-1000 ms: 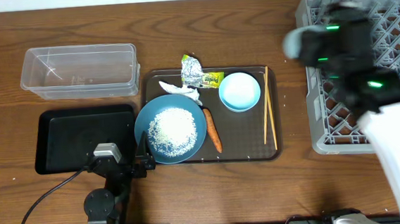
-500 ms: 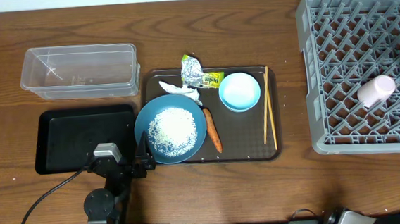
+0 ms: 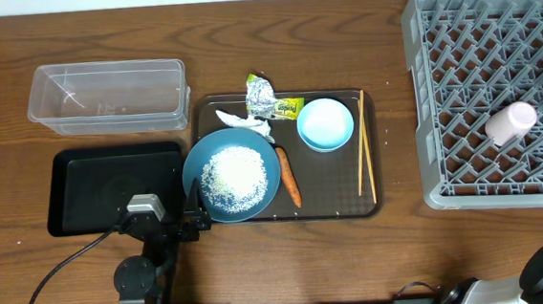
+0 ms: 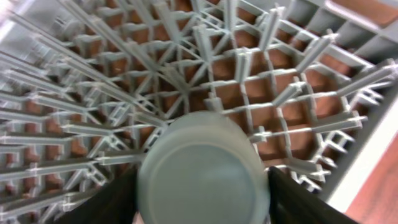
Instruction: Sort waste into correct bins and load items into the dishwasher rack
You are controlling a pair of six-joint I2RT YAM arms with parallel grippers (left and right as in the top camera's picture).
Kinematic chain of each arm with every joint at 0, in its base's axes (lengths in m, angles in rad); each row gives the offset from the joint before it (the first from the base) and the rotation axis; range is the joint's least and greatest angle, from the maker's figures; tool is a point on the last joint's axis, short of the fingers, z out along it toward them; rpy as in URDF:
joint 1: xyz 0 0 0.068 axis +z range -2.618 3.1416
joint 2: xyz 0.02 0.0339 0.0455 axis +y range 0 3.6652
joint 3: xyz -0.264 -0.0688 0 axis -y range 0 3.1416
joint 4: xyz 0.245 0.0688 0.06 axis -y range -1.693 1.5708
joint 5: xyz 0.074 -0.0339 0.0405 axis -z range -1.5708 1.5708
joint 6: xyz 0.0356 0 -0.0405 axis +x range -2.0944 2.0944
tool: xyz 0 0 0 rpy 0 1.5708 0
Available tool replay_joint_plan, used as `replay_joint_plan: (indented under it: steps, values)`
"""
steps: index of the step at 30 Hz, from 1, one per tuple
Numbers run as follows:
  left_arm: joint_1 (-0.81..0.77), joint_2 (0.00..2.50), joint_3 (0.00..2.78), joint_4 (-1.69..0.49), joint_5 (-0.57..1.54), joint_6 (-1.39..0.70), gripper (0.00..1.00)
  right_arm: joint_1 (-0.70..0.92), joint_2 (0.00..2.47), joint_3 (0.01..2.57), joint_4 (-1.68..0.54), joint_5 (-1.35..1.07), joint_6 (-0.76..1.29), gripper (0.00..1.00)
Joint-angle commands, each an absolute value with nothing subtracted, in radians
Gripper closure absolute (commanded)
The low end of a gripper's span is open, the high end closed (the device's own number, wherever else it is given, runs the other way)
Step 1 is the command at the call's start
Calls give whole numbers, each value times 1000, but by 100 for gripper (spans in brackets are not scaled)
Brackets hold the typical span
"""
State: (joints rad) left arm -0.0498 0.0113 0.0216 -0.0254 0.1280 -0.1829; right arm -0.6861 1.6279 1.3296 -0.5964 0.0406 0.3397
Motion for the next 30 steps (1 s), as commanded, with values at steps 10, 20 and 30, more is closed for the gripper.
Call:
replay_joint_plan:
  steps: [10, 20, 30]
  values:
    - [-54, 12, 4, -59, 146, -180, 2, -670, 1593, 1346, -598, -116, 309, 14]
    - [-54, 12, 4, -59, 146, -180, 2, -556, 1343, 1348, -553, -488, 302, 14]
    - [-54, 12, 4, -59, 146, -180, 2, -111, 1326, 1339, -633, -510, 119, 14]
